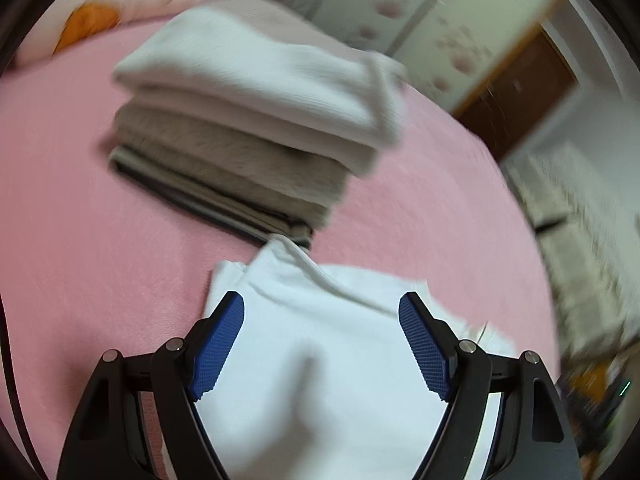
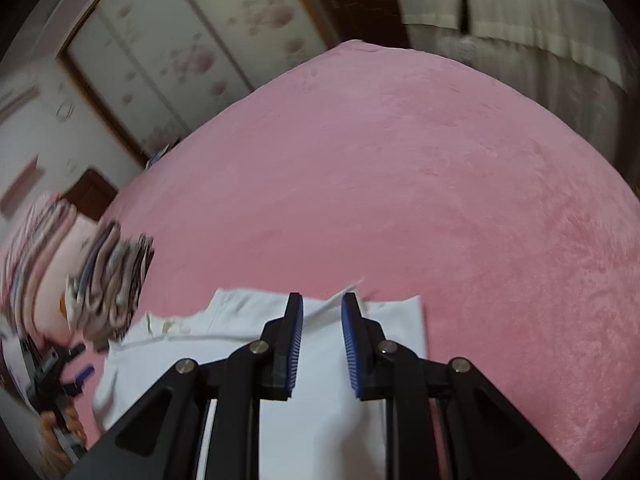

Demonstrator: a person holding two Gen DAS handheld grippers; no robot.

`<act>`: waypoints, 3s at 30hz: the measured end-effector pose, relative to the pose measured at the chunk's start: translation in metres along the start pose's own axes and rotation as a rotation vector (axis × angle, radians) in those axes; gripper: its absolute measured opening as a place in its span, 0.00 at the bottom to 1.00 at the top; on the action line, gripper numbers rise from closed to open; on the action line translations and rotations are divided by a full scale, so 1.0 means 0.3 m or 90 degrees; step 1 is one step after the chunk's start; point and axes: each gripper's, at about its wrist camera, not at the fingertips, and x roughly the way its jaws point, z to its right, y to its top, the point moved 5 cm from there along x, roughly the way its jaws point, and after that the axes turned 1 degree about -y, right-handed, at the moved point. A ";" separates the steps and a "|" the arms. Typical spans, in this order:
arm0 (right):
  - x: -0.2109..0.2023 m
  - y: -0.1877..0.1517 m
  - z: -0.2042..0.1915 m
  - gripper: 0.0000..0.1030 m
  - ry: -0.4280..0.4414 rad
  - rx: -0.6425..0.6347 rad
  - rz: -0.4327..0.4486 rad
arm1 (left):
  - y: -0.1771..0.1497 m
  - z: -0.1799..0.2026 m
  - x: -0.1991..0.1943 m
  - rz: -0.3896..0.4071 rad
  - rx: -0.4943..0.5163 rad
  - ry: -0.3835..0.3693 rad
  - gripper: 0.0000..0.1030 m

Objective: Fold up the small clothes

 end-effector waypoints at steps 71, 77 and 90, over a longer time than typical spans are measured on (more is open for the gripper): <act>-0.261 -0.157 -0.506 0.22 0.000 -0.202 0.019 | -0.206 0.195 -0.557 -0.019 0.162 0.133 0.81; -0.200 -0.244 -0.538 0.22 -0.010 -0.215 0.009 | -0.329 0.098 -0.513 -0.021 0.095 0.127 0.81; -0.039 -0.449 -0.564 0.22 -0.023 -0.231 -0.038 | -0.540 -0.063 -0.307 -0.073 -0.041 0.070 0.81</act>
